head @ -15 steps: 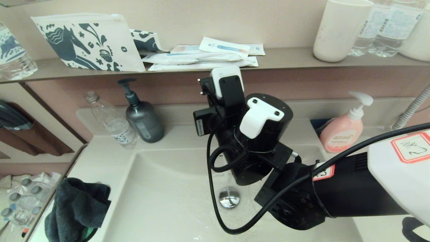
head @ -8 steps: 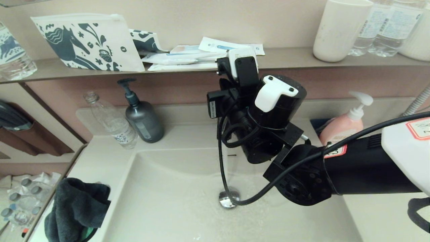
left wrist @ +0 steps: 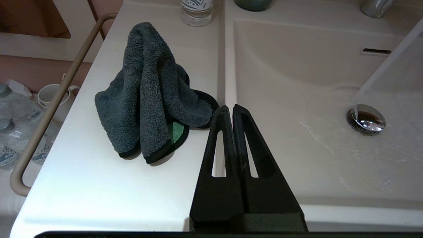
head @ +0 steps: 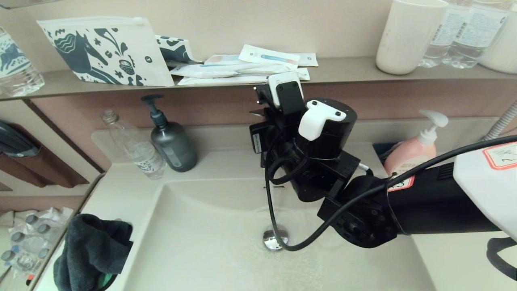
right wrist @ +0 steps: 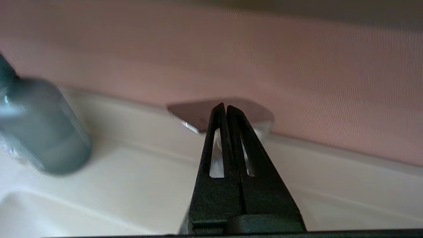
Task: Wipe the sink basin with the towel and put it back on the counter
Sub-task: Turn off the faucet
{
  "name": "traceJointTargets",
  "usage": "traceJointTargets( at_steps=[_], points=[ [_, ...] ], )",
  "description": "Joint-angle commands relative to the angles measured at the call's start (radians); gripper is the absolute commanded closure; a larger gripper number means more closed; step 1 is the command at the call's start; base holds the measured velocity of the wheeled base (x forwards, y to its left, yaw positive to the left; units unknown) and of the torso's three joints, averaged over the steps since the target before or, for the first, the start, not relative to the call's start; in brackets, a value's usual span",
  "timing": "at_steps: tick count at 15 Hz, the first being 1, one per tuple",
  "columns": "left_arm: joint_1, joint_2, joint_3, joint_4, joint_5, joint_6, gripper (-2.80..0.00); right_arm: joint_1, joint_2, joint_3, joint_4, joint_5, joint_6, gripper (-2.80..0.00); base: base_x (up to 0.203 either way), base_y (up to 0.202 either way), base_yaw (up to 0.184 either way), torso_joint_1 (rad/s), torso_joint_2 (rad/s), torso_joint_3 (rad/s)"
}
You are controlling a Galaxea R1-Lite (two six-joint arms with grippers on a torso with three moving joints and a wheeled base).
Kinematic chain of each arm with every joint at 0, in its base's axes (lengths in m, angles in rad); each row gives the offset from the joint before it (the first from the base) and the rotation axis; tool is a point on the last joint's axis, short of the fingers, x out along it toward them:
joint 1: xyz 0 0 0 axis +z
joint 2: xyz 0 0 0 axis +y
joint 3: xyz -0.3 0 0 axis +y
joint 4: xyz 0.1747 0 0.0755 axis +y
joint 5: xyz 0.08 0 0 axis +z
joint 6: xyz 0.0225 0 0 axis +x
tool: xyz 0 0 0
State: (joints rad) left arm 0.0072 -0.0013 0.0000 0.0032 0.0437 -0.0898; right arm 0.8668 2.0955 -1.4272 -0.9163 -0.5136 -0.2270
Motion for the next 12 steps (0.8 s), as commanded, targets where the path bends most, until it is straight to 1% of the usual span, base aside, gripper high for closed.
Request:
traceJointTargets(
  at_steps=[1,3,5,8,10,12],
  points=[
    [0.000,0.001,0.000,0.000,0.001,-0.001,0.00,0.003,-0.028,0.022,0.024,-0.002,-0.002,0.00,0.000,0.000,0.000,0.000,0.00,0.000],
    [0.000,0.001,0.000,0.000,0.001,-0.001,0.00,0.004,-0.058,0.066,0.076,0.001,-0.001,0.00,0.000,0.000,0.000,0.000,0.00,0.000],
    [0.000,0.001,0.000,0.000,0.001,-0.001,0.00,0.007,-0.088,0.104,0.121,0.024,0.003,0.00,0.000,0.000,0.000,0.000,0.00,0.000],
    [0.000,0.001,0.000,0.000,0.001,-0.001,0.00,0.011,-0.114,0.100,0.122,0.040,0.003,0.00,0.000,0.000,0.000,0.000,0.00,0.000],
    [0.000,0.001,0.000,0.000,0.001,-0.001,0.00,0.029,-0.134,0.096,0.121,0.053,0.005,0.00,0.000,0.000,0.000,0.000,0.00,0.000],
    [0.000,0.001,0.000,0.000,0.001,-0.001,0.00,0.031,-0.121,0.058,0.120,0.053,0.005,0.00,0.000,0.000,0.000,0.000,0.00,0.000]
  ],
)
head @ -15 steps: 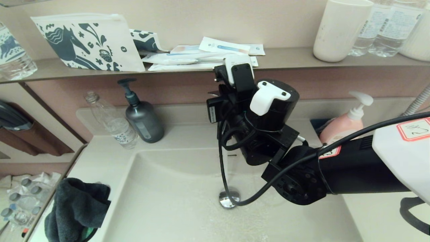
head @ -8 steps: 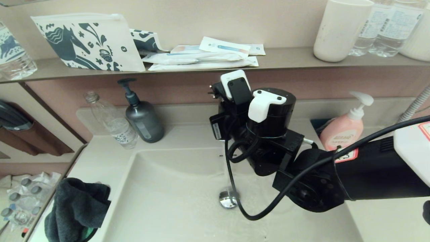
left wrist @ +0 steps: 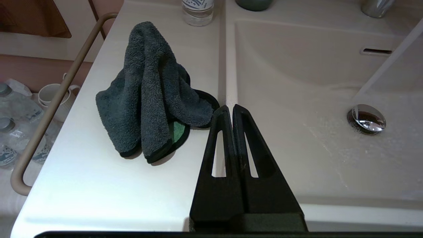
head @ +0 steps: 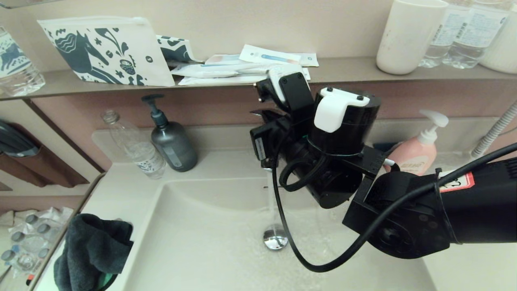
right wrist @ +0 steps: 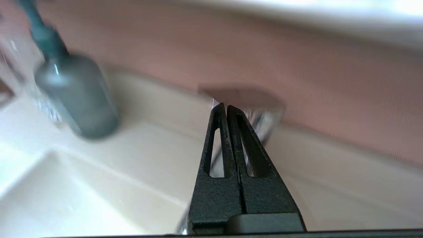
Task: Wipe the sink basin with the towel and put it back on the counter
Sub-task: Turn off the faucet
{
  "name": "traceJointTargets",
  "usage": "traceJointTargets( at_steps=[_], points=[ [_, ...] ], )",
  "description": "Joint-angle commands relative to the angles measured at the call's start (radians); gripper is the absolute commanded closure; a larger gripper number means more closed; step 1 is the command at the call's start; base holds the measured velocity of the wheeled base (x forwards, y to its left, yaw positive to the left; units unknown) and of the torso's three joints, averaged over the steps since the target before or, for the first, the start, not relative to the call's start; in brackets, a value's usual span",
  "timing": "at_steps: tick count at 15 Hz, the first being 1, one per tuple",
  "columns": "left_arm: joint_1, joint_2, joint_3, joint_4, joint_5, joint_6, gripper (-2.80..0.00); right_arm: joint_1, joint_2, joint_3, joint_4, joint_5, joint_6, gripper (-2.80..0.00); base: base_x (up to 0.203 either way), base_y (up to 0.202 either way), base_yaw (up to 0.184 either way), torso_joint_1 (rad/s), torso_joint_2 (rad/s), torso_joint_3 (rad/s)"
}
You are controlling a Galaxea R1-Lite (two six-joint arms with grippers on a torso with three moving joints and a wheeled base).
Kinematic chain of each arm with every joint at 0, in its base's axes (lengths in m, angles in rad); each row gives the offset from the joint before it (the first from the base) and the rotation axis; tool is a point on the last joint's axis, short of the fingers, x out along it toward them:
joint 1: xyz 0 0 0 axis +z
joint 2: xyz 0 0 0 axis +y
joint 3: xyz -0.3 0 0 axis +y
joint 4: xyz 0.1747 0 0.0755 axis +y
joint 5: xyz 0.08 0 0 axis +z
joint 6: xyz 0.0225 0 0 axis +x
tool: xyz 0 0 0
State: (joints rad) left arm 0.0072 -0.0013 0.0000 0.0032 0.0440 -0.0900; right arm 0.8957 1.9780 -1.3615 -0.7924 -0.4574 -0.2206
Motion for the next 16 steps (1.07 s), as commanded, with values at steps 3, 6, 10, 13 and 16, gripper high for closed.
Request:
traceJointTargets(
  at_steps=[3,6,10,13,16],
  points=[
    [0.000,0.001,0.000,0.000,0.000,0.000,0.00,-0.003,0.059,-0.089,-0.004,-0.003,0.000,0.00,0.000,0.000,0.000,0.000,0.00,0.000],
    [0.000,0.001,0.000,0.000,0.000,0.000,0.00,-0.009,0.125,-0.179,-0.001,-0.002,0.000,0.00,0.000,0.000,0.000,0.000,0.00,0.000],
    [0.000,0.001,0.000,0.000,0.000,0.000,0.00,-0.025,0.148,-0.220,0.035,-0.001,-0.002,0.00,0.000,0.000,0.000,0.000,0.00,0.000],
    [0.000,0.001,0.000,0.000,0.000,0.000,0.00,-0.032,0.144,-0.212,0.058,-0.008,-0.003,0.00,0.000,0.000,0.000,0.000,0.00,0.000],
    [0.000,0.001,0.000,0.000,0.000,0.000,0.00,-0.030,0.128,-0.180,0.105,-0.009,-0.002,0.00,0.000,0.000,0.000,0.000,0.00,0.000]
  ],
)
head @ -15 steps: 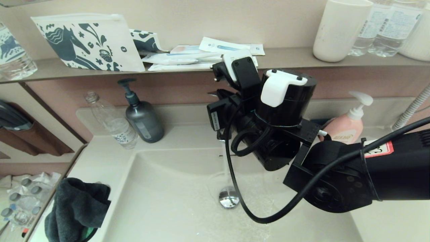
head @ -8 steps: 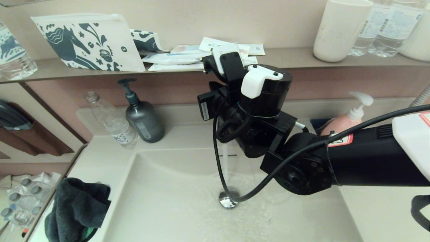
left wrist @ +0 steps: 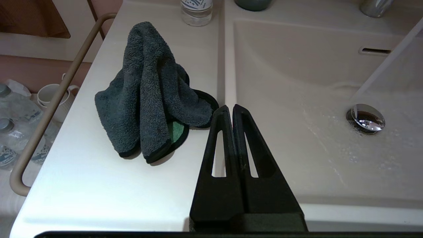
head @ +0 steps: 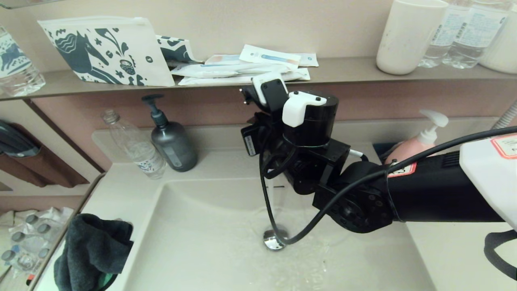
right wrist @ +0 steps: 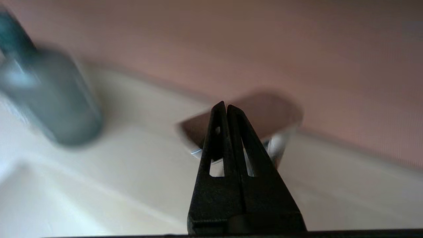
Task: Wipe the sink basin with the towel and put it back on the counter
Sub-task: Turn off the faucet
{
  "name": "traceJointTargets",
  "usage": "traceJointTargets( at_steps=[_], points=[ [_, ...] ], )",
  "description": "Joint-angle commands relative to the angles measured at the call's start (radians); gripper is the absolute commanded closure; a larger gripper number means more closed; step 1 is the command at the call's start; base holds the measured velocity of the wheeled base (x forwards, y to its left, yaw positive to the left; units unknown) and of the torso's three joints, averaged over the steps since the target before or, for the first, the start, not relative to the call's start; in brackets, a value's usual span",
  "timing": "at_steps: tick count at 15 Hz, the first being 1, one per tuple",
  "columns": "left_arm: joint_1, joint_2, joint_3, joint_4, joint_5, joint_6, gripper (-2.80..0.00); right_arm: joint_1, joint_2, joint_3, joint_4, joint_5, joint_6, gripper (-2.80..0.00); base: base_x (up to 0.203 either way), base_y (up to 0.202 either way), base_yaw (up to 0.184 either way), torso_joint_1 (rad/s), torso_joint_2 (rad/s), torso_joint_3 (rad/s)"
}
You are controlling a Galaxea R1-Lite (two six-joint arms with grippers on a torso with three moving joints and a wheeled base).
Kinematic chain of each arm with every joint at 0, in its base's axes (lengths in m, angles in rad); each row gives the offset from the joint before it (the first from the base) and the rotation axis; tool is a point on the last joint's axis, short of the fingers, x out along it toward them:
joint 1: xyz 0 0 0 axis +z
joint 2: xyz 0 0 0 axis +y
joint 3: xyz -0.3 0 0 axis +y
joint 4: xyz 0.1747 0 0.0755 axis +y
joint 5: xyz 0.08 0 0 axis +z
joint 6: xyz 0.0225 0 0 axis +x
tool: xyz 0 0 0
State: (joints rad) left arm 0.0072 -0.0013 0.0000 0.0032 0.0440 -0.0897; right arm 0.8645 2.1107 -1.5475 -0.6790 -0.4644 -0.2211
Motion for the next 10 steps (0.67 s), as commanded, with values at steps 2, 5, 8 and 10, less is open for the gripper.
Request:
traceJointTargets(
  at_steps=[2,5,8,10],
  points=[
    [0.000,0.001,0.000,0.000,0.000,-0.001,0.00,0.002,-0.014,0.013,0.035,-0.016,-0.001,0.00,0.000,0.000,0.000,0.000,0.00,0.000],
    [0.000,0.001,0.000,0.000,0.000,-0.001,0.00,0.007,-0.030,0.015,0.036,-0.018,-0.001,0.00,0.000,0.000,0.000,0.000,0.00,0.000],
    [0.000,0.001,0.000,0.000,0.000,-0.001,0.00,0.024,-0.079,0.050,0.056,-0.028,-0.001,0.00,0.000,0.000,0.000,0.000,0.00,0.000],
    [0.000,0.001,0.000,0.000,0.000,-0.001,0.00,0.047,-0.140,0.137,0.081,-0.045,0.001,0.00,0.000,0.000,0.000,0.000,0.00,0.000]
  ],
)
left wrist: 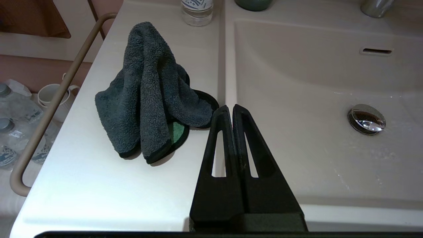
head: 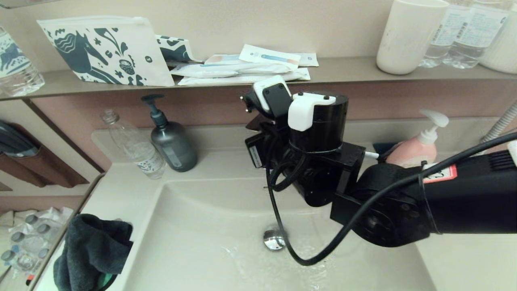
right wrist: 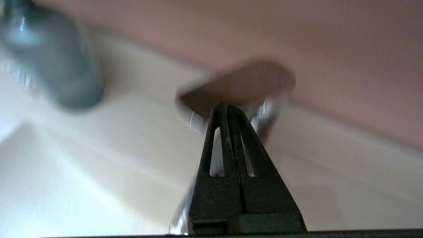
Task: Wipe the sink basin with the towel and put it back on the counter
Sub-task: Turn off the faucet, then pick up the cloth
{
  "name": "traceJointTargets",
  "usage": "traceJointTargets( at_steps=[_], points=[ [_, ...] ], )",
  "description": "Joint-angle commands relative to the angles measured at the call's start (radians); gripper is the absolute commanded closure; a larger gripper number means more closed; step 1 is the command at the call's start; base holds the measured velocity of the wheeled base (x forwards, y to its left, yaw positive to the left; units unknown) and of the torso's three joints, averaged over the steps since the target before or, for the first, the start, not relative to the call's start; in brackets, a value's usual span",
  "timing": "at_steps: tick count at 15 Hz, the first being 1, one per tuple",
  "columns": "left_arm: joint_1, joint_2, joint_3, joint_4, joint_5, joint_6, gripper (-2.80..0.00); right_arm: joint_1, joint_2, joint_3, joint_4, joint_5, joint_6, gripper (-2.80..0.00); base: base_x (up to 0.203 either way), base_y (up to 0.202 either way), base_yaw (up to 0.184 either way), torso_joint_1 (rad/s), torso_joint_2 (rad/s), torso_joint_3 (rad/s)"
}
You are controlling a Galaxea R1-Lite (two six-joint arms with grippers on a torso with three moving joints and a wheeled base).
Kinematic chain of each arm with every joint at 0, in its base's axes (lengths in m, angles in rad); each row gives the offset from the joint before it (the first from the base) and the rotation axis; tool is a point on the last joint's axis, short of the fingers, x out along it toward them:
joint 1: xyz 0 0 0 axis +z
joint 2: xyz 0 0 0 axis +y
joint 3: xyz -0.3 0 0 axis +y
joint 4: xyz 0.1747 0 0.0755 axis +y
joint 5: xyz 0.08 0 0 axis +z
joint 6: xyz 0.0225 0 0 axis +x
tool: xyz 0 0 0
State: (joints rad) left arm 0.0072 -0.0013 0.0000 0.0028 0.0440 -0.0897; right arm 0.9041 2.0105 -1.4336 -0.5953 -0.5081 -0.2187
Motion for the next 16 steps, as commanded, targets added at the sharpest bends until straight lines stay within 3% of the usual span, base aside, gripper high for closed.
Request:
traceJointTargets(
  at_steps=[1,5,7,11,16],
  points=[
    [0.000,0.001,0.000,0.000,0.000,-0.001,0.00,0.017,-0.069,0.087,0.000,-0.011,0.000,0.00,0.000,0.000,0.000,0.000,0.00,0.000],
    [0.000,0.001,0.000,0.000,0.000,-0.001,0.00,0.025,-0.284,0.323,0.003,-0.047,0.060,0.00,0.000,0.000,0.000,0.000,0.00,0.000],
    [0.000,0.001,0.000,0.000,0.000,-0.001,0.00,-0.028,-0.432,0.455,0.004,-0.058,0.084,0.00,0.000,0.000,0.000,0.000,0.00,0.000],
    [0.000,0.001,0.000,0.000,0.000,-0.001,0.00,-0.222,-0.690,0.768,0.002,-0.078,0.121,0.00,0.000,0.000,0.000,0.000,0.00,0.000],
    [0.000,0.001,0.000,0.000,0.000,-0.001,0.00,-0.555,-1.005,0.932,0.061,-0.150,0.123,0.00,0.000,0.000,0.000,0.000,0.00,0.000]
  ],
)
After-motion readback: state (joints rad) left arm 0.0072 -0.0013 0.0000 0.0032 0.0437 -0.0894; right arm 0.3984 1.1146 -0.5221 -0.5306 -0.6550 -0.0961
